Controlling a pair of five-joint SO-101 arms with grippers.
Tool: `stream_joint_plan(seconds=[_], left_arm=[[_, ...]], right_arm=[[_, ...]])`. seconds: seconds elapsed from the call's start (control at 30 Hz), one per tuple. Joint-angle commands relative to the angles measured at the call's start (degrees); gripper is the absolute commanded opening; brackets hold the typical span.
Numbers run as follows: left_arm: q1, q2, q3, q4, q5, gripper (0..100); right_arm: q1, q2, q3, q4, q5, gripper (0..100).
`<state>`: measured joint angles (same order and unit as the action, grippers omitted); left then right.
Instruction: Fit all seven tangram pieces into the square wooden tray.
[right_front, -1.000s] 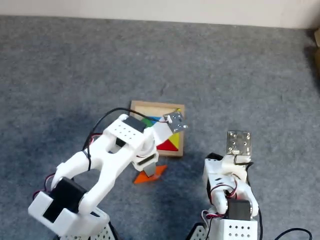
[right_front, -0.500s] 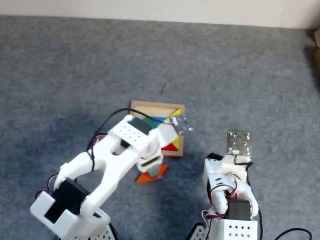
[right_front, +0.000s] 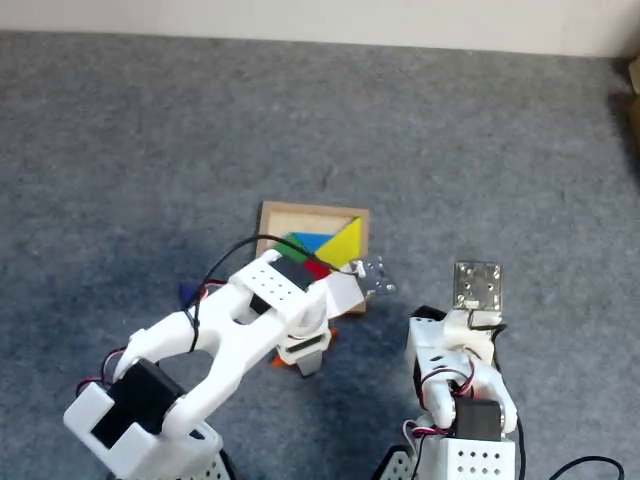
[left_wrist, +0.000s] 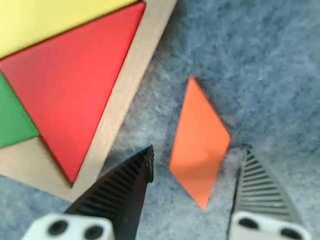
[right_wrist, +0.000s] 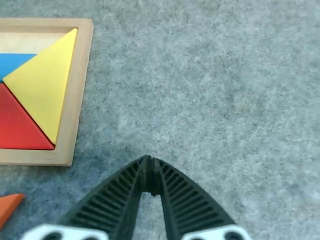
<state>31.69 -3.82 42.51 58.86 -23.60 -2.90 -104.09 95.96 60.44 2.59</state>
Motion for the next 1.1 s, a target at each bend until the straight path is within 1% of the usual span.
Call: stream_joint_plan(seconds=[0.0,0.2,0.33,0.43,0.6,0.7,0.8,0.93,0.97,1.07], left_arm=[[-0.5,-2.2,0.2,-0.8,0.4,26],[-0.3,-2.2,0.4,-0.8,0.2,15],[-0.3,-2.2,0.4,-0.2,0.2,10],[-0.3,-2.9,-0.5,3.9,0.4,7],[-1.1,-3.9,-8.5,15.5,0.4,5],[-1.8,-5.1,-13.1,20.2,0.4,5],[-3.5,-5.6,-17.9,23.5,0.4,5],[-7.0,-5.0,-25.7,25.8,-0.1,5],[-8.0,-5.0,-27.4,25.8,-1.1,5],[-9.7,-4.4,-31.5,25.8,-7.7,5]], right_arm=[[0.7,-0.3,5.8,-1.9,-0.5,0.5],[0.7,-0.3,5.8,-1.9,-0.5,0.5],[0.7,-0.3,5.8,-1.9,-0.5,0.5],[0.7,-0.3,5.8,-1.9,-0.5,0.5],[0.7,-0.3,5.8,-1.9,-0.5,0.5],[0.7,-0.3,5.8,-1.9,-0.5,0.5],[0.7,-0.3,5.8,-1.9,-0.5,0.5],[0.7,-0.3,5.8,-1.9,-0.5,0.5],[0.7,-0.3,5.8,-1.9,-0.5,0.5],[0.7,-0.3,5.8,-1.9,-0.5,0.5]])
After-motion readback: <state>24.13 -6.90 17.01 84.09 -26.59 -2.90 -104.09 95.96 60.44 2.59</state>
